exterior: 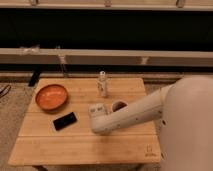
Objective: Wipe the white sponge on the table
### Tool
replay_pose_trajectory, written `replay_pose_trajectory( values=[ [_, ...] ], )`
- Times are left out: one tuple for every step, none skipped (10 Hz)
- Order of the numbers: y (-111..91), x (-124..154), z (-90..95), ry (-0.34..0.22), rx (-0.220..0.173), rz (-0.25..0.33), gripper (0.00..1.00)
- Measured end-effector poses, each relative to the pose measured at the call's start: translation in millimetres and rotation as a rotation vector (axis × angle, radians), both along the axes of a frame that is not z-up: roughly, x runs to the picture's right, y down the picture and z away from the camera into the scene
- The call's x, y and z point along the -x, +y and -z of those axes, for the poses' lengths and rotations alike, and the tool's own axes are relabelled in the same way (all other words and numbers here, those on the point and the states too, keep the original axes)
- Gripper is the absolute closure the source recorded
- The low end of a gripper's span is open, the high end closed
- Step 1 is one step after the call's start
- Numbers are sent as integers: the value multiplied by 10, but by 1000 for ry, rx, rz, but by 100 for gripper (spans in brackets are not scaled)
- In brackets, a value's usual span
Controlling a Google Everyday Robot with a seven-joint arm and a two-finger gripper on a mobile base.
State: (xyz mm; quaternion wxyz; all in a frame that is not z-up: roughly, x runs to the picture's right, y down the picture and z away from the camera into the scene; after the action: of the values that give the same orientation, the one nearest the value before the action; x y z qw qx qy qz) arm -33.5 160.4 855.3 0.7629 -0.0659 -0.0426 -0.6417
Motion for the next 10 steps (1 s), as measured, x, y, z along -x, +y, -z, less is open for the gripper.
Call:
replay_pose_trajectory(
  values=[
    [-39,105,-19,-10,-6,8,100],
    [-80,278,-28,-31,-14,25,100],
    [-75,455,10,-58,-21,47,100],
    [-51,566,66,-82,-25,62,100],
    [-18,686,139,-106,-31,79,100],
    [0,871,218,-148,-38,102,100],
    [3,914,248,-164,-38,116,100],
    [41,928,275,-177,-34,134,100],
    [105,973,323,-192,-29,152,100],
    [260,1066,434,-218,-18,181,100]
  ],
)
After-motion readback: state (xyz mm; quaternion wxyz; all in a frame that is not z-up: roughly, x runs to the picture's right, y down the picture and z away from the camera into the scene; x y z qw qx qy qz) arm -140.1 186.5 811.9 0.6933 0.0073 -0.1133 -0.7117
